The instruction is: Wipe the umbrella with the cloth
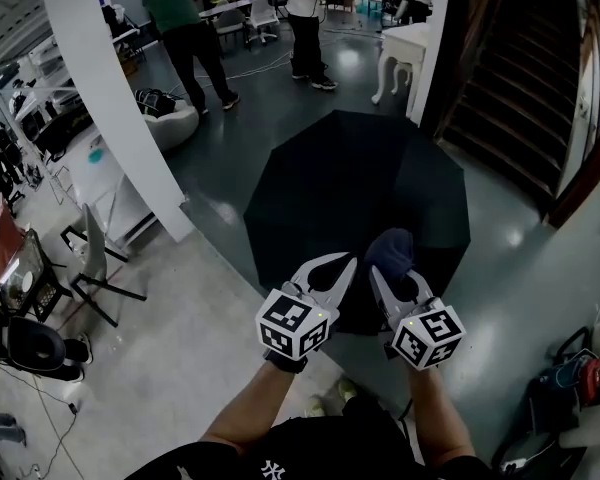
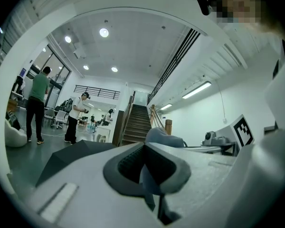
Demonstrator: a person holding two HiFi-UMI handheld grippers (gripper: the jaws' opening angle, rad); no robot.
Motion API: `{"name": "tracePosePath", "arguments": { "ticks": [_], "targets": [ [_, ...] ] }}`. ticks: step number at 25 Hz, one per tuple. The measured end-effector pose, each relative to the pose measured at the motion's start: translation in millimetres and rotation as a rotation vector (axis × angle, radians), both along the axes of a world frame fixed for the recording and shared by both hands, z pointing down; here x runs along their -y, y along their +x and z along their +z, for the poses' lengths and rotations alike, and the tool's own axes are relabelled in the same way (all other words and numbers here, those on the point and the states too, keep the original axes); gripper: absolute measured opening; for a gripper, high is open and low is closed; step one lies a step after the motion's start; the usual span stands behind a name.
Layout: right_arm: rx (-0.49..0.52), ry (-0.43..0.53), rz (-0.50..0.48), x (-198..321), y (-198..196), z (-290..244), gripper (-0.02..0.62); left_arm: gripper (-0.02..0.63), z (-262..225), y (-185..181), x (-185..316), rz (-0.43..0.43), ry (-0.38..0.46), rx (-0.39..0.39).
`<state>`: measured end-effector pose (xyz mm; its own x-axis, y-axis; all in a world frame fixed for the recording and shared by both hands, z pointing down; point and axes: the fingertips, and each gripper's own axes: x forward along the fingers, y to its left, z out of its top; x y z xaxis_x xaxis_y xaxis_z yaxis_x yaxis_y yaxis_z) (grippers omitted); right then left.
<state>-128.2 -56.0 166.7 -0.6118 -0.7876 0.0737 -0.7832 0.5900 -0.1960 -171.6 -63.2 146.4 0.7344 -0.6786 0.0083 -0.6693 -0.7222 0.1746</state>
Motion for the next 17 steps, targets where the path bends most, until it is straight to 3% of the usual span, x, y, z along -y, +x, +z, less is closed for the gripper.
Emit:
{"name": "tracePosePath", "arguments": {
  "ticks": [17],
  "targets": [
    [-0.006,-0.008,-0.003,-6.3,-2.1,1.0,0.075,0.002,-2.8,2.9,-2.3,0.001,-0.002,-0.004]
  ]
}}
